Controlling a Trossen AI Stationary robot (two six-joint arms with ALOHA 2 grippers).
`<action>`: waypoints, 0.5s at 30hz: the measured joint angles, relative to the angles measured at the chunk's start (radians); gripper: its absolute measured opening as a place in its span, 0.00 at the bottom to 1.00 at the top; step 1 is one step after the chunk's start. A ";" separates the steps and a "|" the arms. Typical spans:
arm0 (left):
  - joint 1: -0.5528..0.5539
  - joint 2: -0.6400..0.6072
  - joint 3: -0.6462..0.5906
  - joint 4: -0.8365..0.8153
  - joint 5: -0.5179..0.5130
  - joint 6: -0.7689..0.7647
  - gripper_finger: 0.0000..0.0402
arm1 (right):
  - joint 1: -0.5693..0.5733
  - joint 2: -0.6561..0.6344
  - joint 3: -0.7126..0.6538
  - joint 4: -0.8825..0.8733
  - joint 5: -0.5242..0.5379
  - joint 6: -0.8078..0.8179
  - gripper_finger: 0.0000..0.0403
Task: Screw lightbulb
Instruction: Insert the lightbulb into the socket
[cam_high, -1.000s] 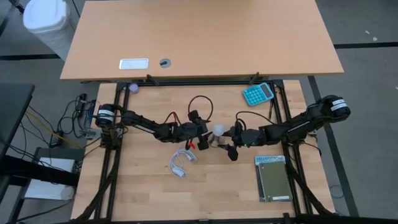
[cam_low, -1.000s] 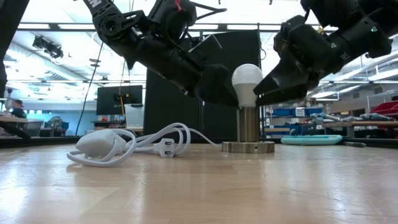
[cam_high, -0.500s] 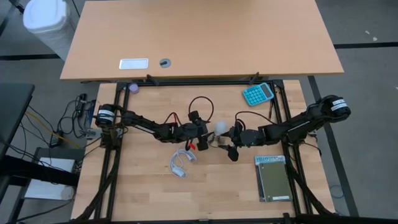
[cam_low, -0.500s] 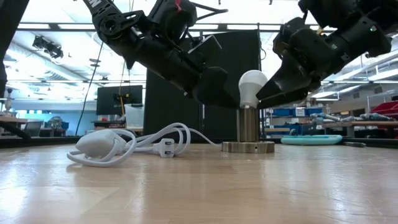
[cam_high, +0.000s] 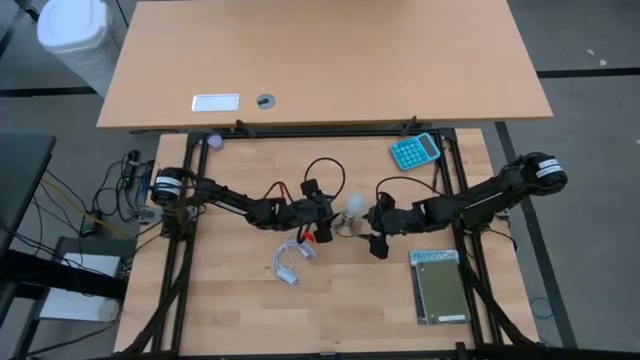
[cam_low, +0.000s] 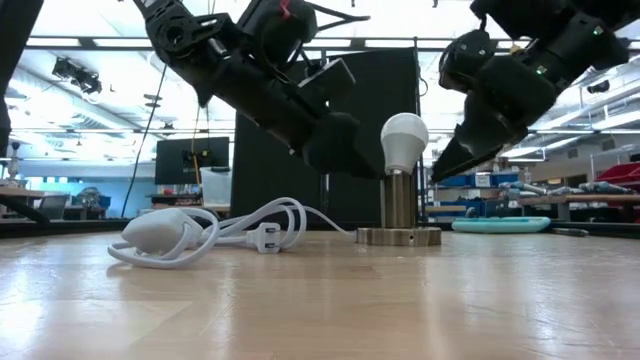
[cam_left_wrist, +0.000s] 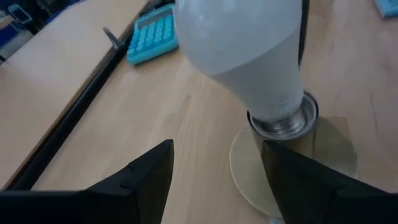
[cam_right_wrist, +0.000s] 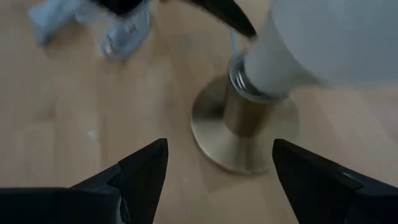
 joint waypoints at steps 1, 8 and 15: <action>0.000 -0.007 0.000 -0.024 0.000 0.000 0.62 | -0.007 -0.006 -0.001 -0.020 -0.004 -0.012 0.72; 0.001 -0.033 -0.014 -0.114 0.148 -0.107 0.62 | -0.151 -0.033 -0.001 -0.080 -0.186 -0.143 0.72; 0.005 0.006 -0.171 0.258 0.193 -0.174 0.62 | -0.279 -0.033 -0.001 -0.081 -0.341 -0.249 0.72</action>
